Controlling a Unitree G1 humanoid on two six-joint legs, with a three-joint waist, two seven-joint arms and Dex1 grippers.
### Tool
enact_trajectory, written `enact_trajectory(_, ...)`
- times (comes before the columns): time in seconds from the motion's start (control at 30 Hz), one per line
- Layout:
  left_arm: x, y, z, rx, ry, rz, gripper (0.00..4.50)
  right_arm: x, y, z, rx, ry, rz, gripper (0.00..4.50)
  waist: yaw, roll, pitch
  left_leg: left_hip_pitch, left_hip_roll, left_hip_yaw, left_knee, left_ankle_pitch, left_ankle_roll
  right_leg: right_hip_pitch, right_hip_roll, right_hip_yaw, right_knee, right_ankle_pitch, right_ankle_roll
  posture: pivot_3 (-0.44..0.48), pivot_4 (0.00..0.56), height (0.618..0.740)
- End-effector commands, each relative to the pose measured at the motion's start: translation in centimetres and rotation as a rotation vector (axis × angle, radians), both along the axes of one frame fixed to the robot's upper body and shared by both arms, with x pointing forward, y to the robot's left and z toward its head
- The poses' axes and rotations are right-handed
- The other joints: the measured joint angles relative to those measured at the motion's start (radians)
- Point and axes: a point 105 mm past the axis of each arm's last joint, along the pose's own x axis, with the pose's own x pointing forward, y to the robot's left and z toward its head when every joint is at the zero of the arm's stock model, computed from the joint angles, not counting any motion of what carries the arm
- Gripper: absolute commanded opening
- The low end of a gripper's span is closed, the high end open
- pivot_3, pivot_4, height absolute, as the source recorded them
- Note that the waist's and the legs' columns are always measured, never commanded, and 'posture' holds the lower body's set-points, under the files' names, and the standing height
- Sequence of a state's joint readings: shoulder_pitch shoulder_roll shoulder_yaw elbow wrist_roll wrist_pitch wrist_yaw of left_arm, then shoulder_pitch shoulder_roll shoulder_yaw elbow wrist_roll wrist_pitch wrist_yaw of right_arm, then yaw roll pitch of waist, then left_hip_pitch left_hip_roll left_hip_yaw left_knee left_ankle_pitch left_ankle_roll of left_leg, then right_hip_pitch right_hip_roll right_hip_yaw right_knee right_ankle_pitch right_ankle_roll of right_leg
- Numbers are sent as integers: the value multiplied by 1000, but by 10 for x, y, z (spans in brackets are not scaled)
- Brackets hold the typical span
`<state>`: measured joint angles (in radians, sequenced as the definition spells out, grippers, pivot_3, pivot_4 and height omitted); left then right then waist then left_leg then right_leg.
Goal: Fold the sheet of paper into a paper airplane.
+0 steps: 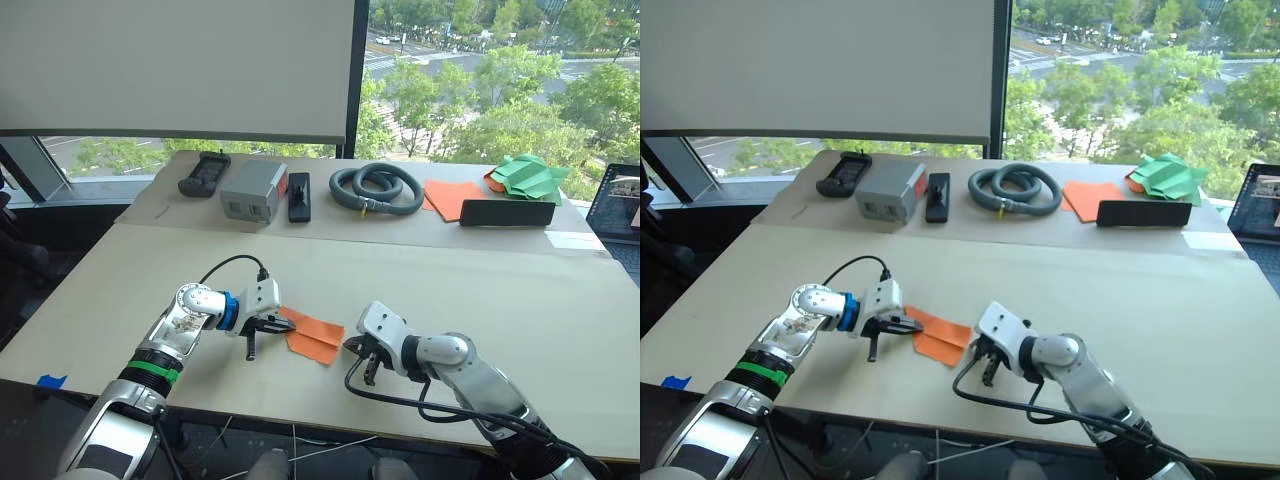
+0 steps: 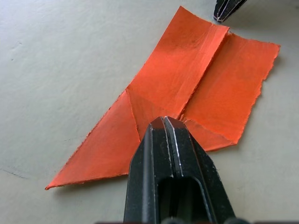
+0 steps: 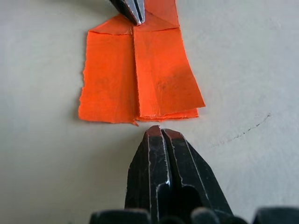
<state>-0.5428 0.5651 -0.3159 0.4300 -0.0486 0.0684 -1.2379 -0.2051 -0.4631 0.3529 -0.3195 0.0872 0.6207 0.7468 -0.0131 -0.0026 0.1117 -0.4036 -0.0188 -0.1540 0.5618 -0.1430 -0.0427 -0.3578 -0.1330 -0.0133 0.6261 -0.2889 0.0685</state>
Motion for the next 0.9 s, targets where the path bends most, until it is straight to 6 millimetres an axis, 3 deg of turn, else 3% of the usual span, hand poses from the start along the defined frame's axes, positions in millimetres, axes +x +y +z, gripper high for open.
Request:
enact_trajectory(0.03,-15,16,-36,113,121,38,0,-2,19,52,209,-133,76,26,-1,2,7,-1,0,0,0,0,0,-1,0,0,0,0,0,0,150,702)
enact_trajectory(0.1,-14,16,-36,112,120,38,0,-3,28,61,255,-153,104,26,-1,3,8,-1,0,0,-1,0,0,-2,0,0,0,0,0,0,150,702)
enact_trajectory(0.17,-14,17,-35,113,118,36,0,5,34,58,234,-163,84,26,-1,2,8,0,0,0,-1,0,0,-1,1,0,0,0,0,0,150,702)
enact_trajectory(0.37,-11,13,-23,84,90,24,0,28,27,4,-29,-103,7,26,0,0,9,0,0,0,-1,0,0,-1,1,-1,0,0,0,0,150,702)
enact_trajectory(0.57,-7,-10,2,-29,33,-37,0,29,19,-18,-99,-4,-32,26,2,0,10,-1,0,-1,-2,0,1,-3,2,0,2,1,1,0,150,702)
enact_trajectory(0.9,-6,-13,-22,53,67,-62,0,22,16,-28,-144,42,-33,26,5,-1,10,-1,0,-1,-1,0,1,0,2,0,1,0,0,0,150,702)
